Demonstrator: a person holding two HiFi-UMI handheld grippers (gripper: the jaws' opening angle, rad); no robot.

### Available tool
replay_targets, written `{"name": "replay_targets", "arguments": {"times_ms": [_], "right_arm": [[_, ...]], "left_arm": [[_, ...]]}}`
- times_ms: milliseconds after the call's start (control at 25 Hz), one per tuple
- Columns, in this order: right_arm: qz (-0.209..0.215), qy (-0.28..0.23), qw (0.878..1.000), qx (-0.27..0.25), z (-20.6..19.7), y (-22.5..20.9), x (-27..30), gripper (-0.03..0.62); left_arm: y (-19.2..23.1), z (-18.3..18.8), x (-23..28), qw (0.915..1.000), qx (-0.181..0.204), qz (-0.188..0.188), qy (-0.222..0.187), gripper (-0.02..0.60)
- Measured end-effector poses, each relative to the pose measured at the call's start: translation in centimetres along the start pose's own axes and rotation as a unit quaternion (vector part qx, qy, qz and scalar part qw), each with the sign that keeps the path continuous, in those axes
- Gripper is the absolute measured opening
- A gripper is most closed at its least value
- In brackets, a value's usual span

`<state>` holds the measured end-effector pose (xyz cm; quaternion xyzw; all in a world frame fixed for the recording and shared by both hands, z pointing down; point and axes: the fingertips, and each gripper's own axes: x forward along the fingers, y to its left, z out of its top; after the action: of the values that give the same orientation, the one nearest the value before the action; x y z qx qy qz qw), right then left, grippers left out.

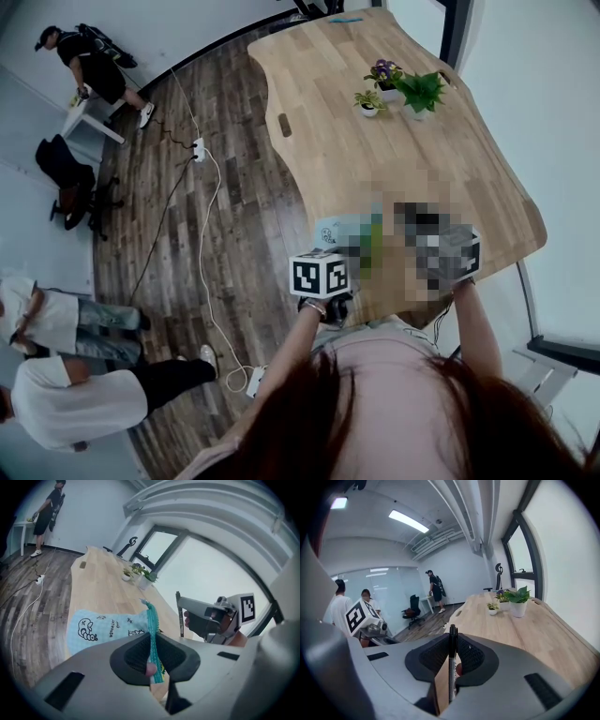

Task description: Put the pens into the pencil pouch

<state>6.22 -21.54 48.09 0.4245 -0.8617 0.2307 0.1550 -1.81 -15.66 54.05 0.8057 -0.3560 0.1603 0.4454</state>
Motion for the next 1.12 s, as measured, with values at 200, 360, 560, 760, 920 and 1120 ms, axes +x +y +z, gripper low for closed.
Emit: {"name": "replay_targets", "arguments": {"times_ms": [200,360,560,760,920,1120], "right_arm": [[0.008,-0.041,0.999,0.028,2.3,0.5,-0.3,0.051],[0.021,-0.081,0.995,0.058,4.2,1.0,-0.6,0.051],[0.044,-0.141,0.984,0.104,6.8,1.4,-1.2,0.05],[0.062,-0.185,0.97,0.143,8.2,1.4,-1.4,0.051],[0.072,-0.203,0.964,0.155,9.0,1.7,-1.0,0.049],[0.086,-0.231,0.956,0.159,10.0,2.1,-0.3,0.049]], "left_arm": [[0.0,0.9,-0.2,0.9999,-0.005,-0.014,-0.005,0.029],[-0.3,1.5,-0.5,0.9996,-0.004,-0.026,-0.01,0.028],[-0.7,2.0,-0.6,0.9987,-0.018,-0.045,-0.012,0.026],[-0.9,2.4,-0.5,0.9976,-0.03,-0.061,-0.015,0.026],[-0.9,3.0,-0.6,0.9962,-0.044,-0.073,-0.019,0.026],[-0.8,3.6,-0.6,0.995,-0.055,-0.08,-0.025,0.026]]}}
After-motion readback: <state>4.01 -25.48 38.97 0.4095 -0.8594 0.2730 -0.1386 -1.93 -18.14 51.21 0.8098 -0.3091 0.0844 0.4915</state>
